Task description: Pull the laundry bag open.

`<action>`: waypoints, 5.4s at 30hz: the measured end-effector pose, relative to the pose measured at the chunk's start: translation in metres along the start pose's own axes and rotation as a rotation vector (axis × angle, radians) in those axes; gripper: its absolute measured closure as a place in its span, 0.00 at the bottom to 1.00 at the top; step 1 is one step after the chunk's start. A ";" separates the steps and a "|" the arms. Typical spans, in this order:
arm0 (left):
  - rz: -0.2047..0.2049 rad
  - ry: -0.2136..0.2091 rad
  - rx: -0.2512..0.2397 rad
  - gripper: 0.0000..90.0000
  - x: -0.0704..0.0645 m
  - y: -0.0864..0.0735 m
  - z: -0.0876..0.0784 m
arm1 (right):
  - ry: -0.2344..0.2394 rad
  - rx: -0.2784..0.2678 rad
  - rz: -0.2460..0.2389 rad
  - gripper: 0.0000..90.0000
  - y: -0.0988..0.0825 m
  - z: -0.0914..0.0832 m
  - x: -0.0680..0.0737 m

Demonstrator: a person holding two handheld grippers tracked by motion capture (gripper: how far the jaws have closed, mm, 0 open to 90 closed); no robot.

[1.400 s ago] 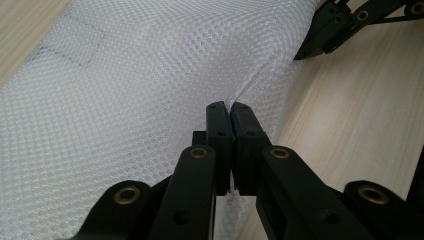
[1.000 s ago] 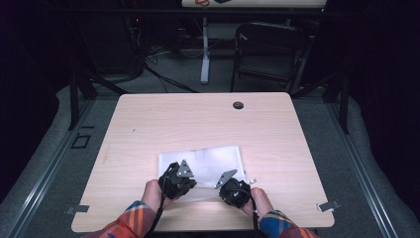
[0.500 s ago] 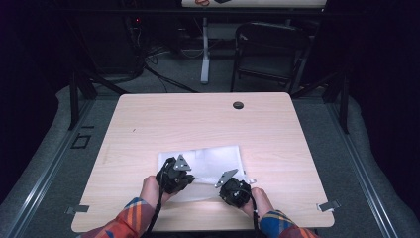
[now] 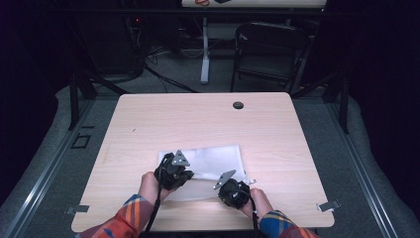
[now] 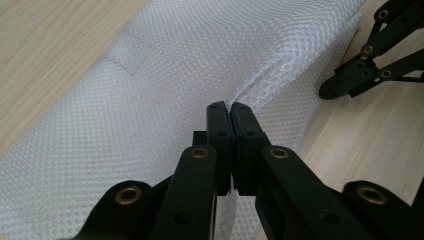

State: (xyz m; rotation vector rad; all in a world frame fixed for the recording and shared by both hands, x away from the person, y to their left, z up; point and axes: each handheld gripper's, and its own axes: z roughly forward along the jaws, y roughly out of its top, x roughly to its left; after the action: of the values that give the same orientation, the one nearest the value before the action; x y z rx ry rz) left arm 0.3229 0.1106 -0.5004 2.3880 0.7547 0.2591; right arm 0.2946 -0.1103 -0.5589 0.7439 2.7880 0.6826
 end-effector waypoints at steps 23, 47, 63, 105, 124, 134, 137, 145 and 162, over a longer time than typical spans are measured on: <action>0.001 0.001 -0.028 0.98 0.002 0.005 -0.007 | -0.049 -0.066 -0.006 1.00 0.008 0.009 -0.001; 0.012 0.082 -0.071 0.98 0.028 0.045 -0.029 | 0.009 -0.046 0.046 1.00 0.007 0.007 -0.005; 0.010 0.171 -0.080 0.98 0.056 0.073 -0.033 | 0.015 -0.037 0.053 1.00 0.007 0.006 -0.006; -0.104 0.366 -0.076 0.98 0.124 0.142 -0.007 | 0.024 -0.038 0.066 1.00 0.007 0.006 -0.007; -0.167 0.371 -0.066 0.61 0.138 0.147 -0.007 | 0.030 -0.046 0.071 1.00 0.007 0.006 -0.008; -0.178 0.248 -0.064 0.24 0.128 0.115 -0.002 | 0.064 -0.040 0.077 0.77 0.008 -0.004 -0.016; -0.182 0.213 -0.069 0.18 0.123 0.106 -0.004 | 0.075 -0.060 0.101 0.57 0.008 -0.013 -0.021; -0.163 0.139 -0.082 0.16 0.100 0.073 0.000 | 0.062 -0.048 0.152 0.16 -0.001 -0.027 -0.039; -0.135 0.015 -0.058 0.16 0.054 0.010 0.009 | -0.005 0.010 0.100 0.92 0.003 0.002 -0.032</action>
State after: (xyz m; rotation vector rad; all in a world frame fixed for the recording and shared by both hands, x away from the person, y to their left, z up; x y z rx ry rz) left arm 0.3750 0.1310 -0.5018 2.2716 0.8990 0.2404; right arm 0.3237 -0.1233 -0.5572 0.8916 2.7674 0.6832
